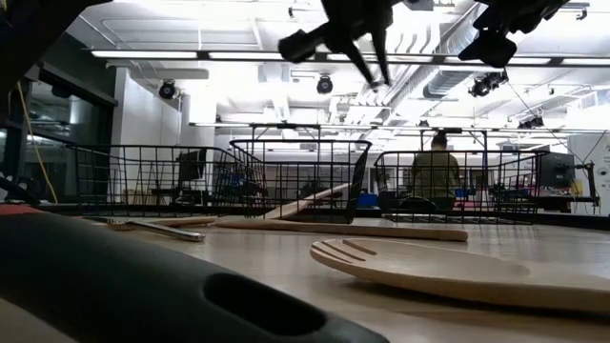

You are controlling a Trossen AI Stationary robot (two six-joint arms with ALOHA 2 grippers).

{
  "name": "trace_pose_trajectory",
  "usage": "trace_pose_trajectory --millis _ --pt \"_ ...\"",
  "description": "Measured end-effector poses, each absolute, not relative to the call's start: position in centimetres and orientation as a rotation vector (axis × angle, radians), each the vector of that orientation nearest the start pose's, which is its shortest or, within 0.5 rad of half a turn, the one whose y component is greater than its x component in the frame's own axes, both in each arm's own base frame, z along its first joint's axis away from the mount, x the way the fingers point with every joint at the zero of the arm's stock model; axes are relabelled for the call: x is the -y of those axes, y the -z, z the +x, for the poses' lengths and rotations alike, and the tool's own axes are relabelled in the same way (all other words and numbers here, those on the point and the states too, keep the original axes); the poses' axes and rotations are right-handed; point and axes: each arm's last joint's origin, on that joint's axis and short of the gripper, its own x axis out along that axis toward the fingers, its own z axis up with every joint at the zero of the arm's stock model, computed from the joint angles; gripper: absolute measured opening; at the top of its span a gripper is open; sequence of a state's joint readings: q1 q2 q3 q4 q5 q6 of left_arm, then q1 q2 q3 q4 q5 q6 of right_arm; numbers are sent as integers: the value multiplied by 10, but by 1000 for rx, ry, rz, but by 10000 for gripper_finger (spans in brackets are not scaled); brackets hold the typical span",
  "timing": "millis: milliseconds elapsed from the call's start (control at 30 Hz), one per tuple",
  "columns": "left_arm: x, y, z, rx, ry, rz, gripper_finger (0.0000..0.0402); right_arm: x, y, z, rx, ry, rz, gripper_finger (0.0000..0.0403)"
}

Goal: Pick & Place Kitchen Items
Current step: Put the silver table knife into the right wire basket

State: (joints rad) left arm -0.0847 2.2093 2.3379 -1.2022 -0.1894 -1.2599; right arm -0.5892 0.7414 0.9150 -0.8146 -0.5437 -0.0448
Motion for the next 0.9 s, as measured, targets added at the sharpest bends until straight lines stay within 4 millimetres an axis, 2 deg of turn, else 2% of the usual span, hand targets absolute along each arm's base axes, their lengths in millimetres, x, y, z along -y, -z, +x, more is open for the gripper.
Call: trace_pose_trajectory --millis 200,333,500,767,900 --pt "7 -337 461 -737 -688 -875 29 60 -329 117 -533 25 318 281" --pt "-21 -349 467 -640 -629 -798 29 60 -329 117 -530 39 312 281" --pt "-58 -358 472 -560 -565 -687 29 64 -331 119 -516 141 293 281" --pt "-111 -373 473 -449 -387 -560 29 76 -336 137 -427 162 328 281" --pt "-133 -376 469 -426 -340 -527 29 85 -331 146 -448 268 378 281"
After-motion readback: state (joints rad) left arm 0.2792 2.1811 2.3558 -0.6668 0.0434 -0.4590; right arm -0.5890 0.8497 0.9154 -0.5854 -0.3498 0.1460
